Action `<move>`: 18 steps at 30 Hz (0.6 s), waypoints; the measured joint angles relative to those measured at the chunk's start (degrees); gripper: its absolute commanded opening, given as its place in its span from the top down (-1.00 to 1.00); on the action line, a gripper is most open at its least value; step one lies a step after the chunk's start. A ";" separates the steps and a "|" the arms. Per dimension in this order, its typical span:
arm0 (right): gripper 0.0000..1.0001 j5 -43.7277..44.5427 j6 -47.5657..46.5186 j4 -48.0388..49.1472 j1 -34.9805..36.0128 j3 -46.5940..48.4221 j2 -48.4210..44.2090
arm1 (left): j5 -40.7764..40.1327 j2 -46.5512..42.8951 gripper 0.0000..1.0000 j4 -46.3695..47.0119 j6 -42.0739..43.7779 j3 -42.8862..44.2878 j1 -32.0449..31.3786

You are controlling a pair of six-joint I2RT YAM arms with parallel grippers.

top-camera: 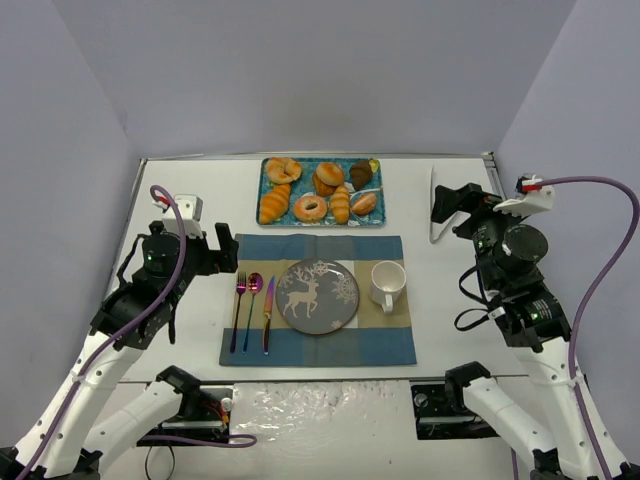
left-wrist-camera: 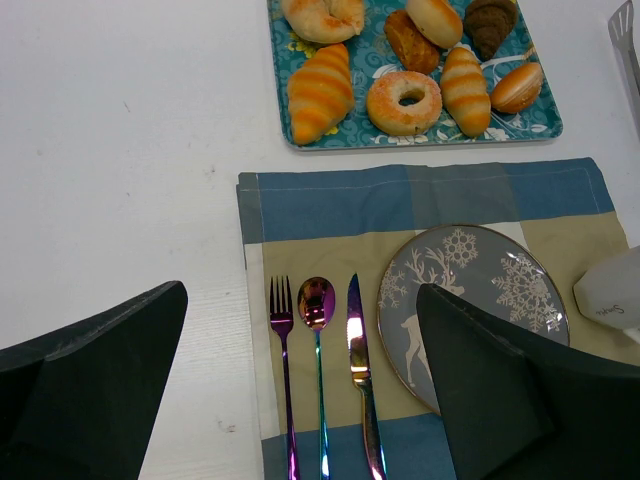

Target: Place the bread

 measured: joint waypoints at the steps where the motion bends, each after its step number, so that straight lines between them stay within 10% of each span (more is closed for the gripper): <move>1: -1.00 0.40 0.00 0.00 0.00 0.00 0.51 | 0.00 -0.03 -0.94 0.00 0.00 0.00 0.00; 18: -1.00 12.60 0.80 -2.20 -2.16 3.43 31.21 | -0.47 -0.94 -0.94 0.01 0.00 0.00 0.00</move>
